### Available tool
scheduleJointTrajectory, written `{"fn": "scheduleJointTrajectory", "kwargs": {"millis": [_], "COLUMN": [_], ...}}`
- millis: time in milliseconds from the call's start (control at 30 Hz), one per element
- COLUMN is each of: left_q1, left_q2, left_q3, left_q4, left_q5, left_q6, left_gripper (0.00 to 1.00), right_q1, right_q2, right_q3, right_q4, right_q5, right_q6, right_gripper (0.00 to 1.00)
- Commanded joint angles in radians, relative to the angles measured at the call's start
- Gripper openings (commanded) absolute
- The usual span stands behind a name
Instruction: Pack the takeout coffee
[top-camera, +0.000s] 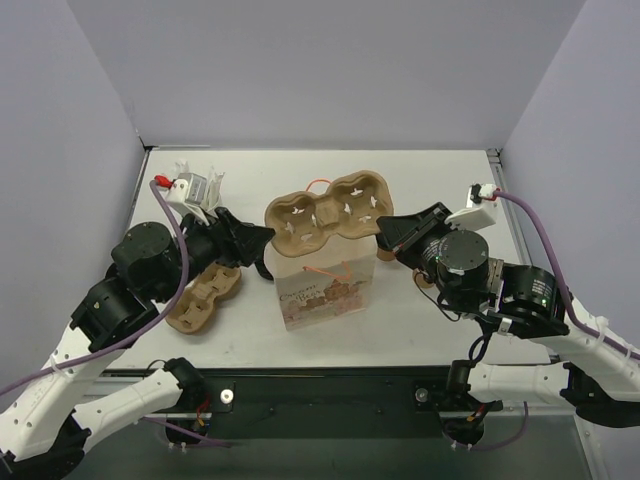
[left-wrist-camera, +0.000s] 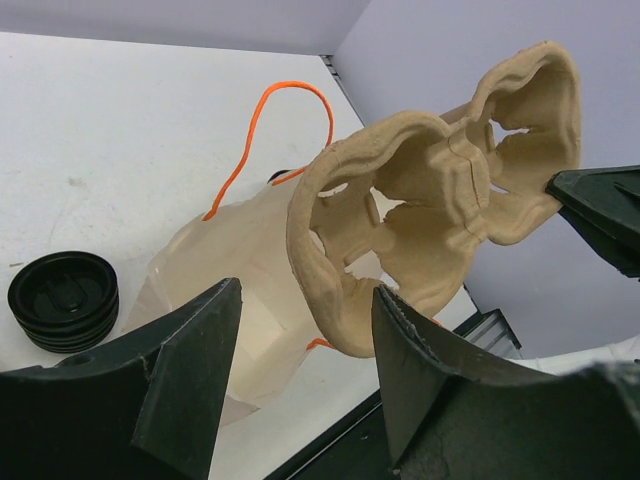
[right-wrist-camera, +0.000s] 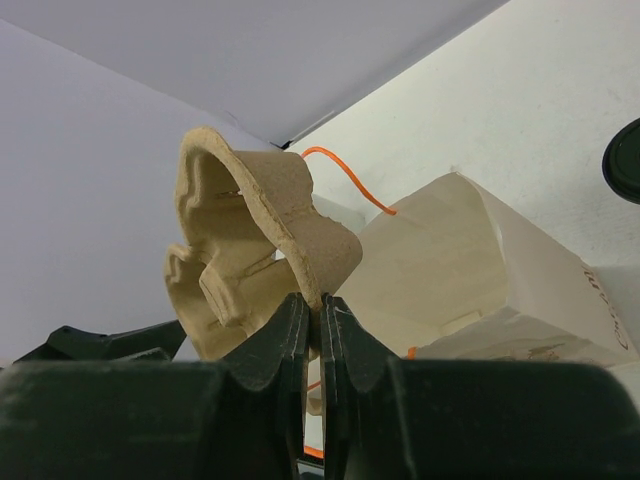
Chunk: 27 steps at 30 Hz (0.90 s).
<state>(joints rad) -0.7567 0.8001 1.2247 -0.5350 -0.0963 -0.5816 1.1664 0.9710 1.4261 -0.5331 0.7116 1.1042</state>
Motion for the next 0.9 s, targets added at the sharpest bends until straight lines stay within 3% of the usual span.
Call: {"fn": "scheduleJointTrajectory", "kwargs": {"millis": [0, 600, 767, 867], "left_q1": [0.003, 0.003, 0.005, 0.005], "left_q2": [0.010, 0.034, 0.039, 0.039], "left_q3": [0.001, 0.013, 0.010, 0.021], "left_q4": [0.063, 0.010, 0.017, 0.013], "left_q5": [0.010, 0.026, 0.035, 0.032], "left_q6": [-0.018, -0.058, -0.072, -0.073], "left_gripper": [0.64, 0.62, 0.51, 0.35], "right_q1": [0.003, 0.003, 0.003, 0.003], "right_q2": [-0.006, -0.025, -0.031, -0.038], "right_q3": [-0.022, -0.064, -0.078, -0.085], "right_q4": [0.053, 0.111, 0.116, 0.113], "right_q5": [0.000, -0.021, -0.027, -0.027], "right_q6": [0.039, 0.065, 0.068, 0.046], "right_gripper": [0.00, 0.00, 0.00, 0.01]}}
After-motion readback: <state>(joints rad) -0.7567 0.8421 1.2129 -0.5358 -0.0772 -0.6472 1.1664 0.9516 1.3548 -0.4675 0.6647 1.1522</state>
